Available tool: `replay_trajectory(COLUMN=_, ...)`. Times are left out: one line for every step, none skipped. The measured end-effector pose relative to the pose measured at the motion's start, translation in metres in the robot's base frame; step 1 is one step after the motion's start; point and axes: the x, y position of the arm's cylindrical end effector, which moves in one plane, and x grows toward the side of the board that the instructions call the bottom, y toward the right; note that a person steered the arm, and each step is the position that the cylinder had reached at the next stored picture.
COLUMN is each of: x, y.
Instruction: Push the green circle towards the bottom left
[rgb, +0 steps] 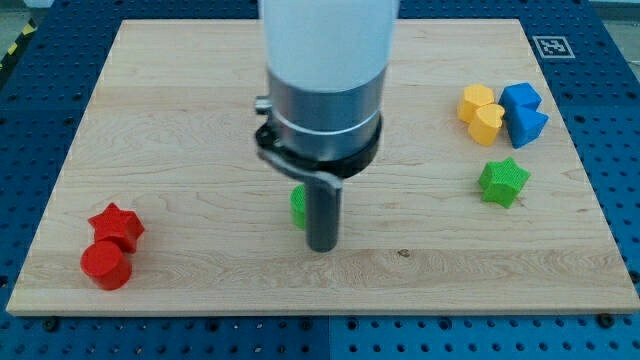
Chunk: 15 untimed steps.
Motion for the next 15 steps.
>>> replay_trajectory(x=0.0, y=0.008)
replay_trajectory(x=-0.004, y=0.04)
replay_trajectory(x=-0.026, y=0.04)
replay_trajectory(x=-0.04, y=0.04)
replay_trajectory(x=-0.046, y=0.025)
replay_trajectory(x=-0.042, y=-0.011)
replay_trajectory(x=-0.04, y=-0.027)
replay_trajectory(x=-0.037, y=-0.046)
replay_trajectory(x=-0.048, y=-0.079)
replay_trajectory(x=-0.051, y=-0.094)
replay_trajectory(x=-0.072, y=-0.109)
replay_trajectory(x=-0.082, y=-0.132)
replay_trajectory(x=-0.066, y=-0.136)
replay_trajectory(x=-0.065, y=-0.136)
replay_trajectory(x=-0.063, y=-0.136)
